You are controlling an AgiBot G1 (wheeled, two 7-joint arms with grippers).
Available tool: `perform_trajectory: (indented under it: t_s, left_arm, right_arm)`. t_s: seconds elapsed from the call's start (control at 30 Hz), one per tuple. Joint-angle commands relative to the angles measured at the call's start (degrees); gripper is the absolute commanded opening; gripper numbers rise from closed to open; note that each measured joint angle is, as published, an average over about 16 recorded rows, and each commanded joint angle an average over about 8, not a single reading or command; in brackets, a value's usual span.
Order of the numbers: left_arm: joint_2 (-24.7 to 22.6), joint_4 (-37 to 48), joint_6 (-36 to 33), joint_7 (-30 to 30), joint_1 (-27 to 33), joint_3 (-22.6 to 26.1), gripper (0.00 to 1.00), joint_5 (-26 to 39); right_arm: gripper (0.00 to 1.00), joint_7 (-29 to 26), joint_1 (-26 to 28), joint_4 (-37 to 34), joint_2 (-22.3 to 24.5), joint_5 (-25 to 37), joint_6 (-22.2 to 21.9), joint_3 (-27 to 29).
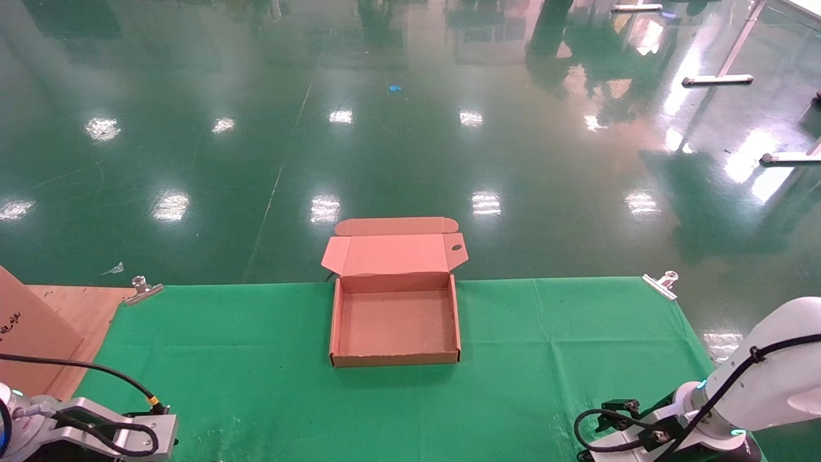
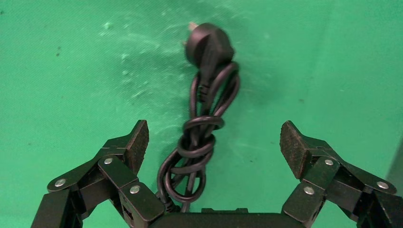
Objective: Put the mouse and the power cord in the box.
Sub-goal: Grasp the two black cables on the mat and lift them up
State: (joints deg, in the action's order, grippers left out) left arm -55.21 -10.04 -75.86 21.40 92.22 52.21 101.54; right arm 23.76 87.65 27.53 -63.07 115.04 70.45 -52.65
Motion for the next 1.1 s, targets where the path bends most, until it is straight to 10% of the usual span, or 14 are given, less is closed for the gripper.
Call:
perform_trajectory:
  t_s: [0.03, 0.47, 0.73, 1.1]
  left_arm:
    - [-0.58, 2.15, 1.37, 1.01, -0.3, -0.26, 1.0, -0.32]
    - [-1.08, 7.54, 6.08, 3.1, -0.39, -0.39, 0.97, -0.33]
    - [-1.53, 8.59, 7.15, 4.24, -0.99, -0.91, 0.0, -1.07]
    - [-1.92, 9.38, 6.71, 4.87, -0.82, -0.8, 0.0, -0.91]
  right_arm:
    - [1.0, 1.66, 0.5, -3.28, -1.02, -0.22, -0.98, 0.12]
    - [0.99, 8.73, 3.21, -13.58, -4.46, -0.84, -3.99, 0.5]
    - [0.07, 11.2, 4.22, -17.43, -5.54, -0.9, -4.62, 0.51]
    - [0.0, 13.13, 5.34, -21.15, -7.13, -0.95, -5.41, 0.54]
